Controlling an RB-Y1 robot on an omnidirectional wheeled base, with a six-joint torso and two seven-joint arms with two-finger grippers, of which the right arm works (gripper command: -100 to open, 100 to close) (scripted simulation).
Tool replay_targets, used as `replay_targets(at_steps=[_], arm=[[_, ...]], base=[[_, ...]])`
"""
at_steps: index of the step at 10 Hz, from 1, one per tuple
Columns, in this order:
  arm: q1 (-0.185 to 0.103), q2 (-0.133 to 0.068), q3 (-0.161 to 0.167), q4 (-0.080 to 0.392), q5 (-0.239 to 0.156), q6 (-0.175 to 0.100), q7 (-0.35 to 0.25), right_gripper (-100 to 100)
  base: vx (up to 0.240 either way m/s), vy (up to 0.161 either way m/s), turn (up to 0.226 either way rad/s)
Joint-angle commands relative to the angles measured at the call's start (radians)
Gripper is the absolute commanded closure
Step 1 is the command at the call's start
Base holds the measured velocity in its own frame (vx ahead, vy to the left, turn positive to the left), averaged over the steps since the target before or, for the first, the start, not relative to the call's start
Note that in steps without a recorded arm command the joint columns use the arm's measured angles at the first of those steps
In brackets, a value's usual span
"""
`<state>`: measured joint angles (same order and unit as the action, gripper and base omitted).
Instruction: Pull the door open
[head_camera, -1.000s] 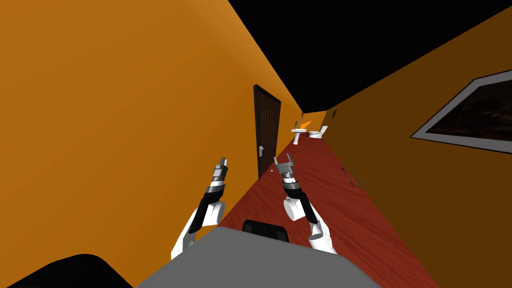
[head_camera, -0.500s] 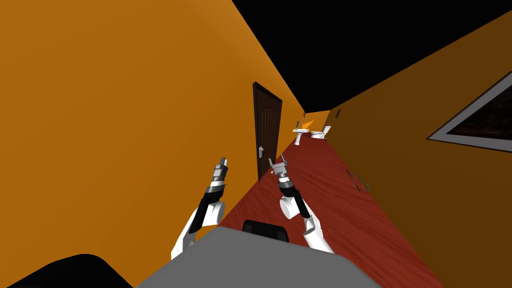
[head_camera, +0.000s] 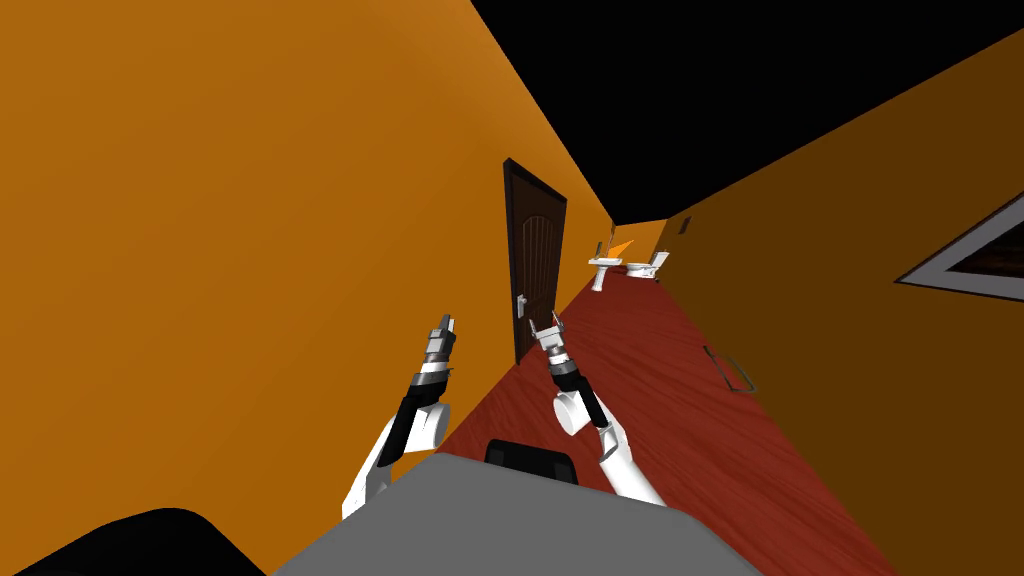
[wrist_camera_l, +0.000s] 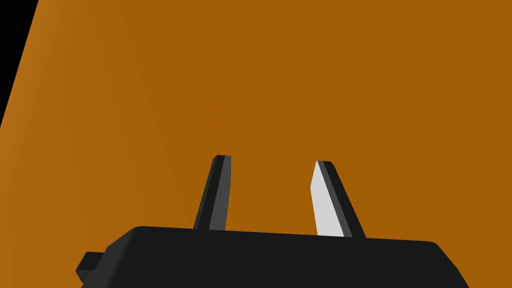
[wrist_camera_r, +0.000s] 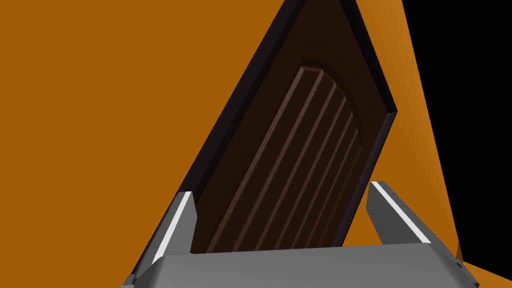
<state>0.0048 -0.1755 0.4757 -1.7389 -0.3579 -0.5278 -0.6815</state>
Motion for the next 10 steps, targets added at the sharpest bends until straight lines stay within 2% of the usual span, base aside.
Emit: replay_targets(at_steps=[1,10], arm=[[-0.019,-0.005,0.026,0.030,-0.019,-0.002,-0.030,-100],[-0.138,-0.040,0.159,0.194,-0.131,-0.003,-0.194,-100]], base=[[0.096,-0.047,0.042],[0.092,-0.053,0.041]])
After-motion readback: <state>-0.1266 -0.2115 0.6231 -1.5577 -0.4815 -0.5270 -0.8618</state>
